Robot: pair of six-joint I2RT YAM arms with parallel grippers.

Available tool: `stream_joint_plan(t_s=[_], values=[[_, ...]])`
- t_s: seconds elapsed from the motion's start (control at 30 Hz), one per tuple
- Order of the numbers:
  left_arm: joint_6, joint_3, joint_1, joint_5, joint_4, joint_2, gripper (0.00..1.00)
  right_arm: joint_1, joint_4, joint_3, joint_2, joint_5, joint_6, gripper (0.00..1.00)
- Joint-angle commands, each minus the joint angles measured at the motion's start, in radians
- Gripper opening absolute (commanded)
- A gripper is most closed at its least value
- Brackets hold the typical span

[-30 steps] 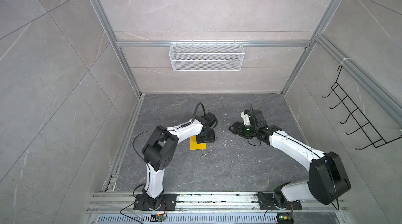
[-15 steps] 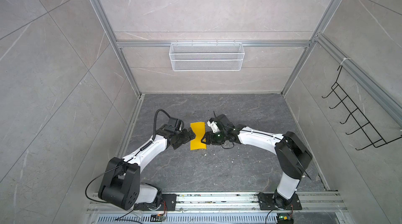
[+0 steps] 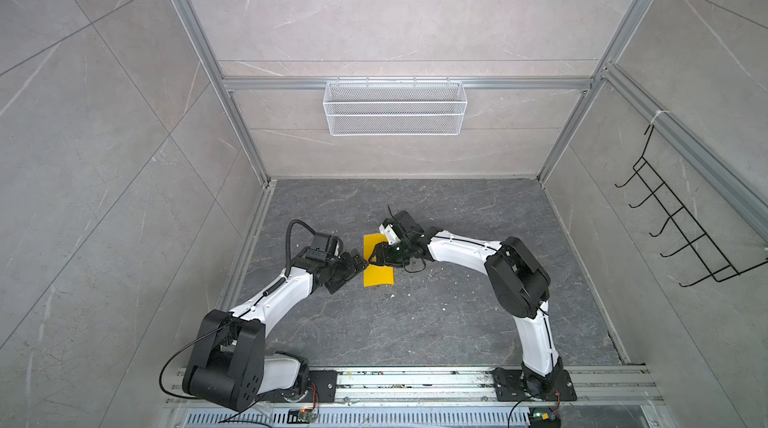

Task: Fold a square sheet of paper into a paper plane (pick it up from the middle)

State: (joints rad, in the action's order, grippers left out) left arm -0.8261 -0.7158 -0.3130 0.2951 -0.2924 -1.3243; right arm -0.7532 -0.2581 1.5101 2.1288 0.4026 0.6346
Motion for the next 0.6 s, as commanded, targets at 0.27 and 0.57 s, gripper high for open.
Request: stream_joint_plan(t_s=[0.27, 0.57], values=[[-0.012, -0.017, 0.006, 0.102, 0.047, -0.064, 0.85, 0.001, -0.087, -0.061, 0.011, -0.015, -0.079, 0.55], [0.017, 0.01, -0.001, 0.176, 0.067, -0.099, 0.76, 0.015, -0.032, -0.246, -0.083, 0.06, -0.159, 0.54]])
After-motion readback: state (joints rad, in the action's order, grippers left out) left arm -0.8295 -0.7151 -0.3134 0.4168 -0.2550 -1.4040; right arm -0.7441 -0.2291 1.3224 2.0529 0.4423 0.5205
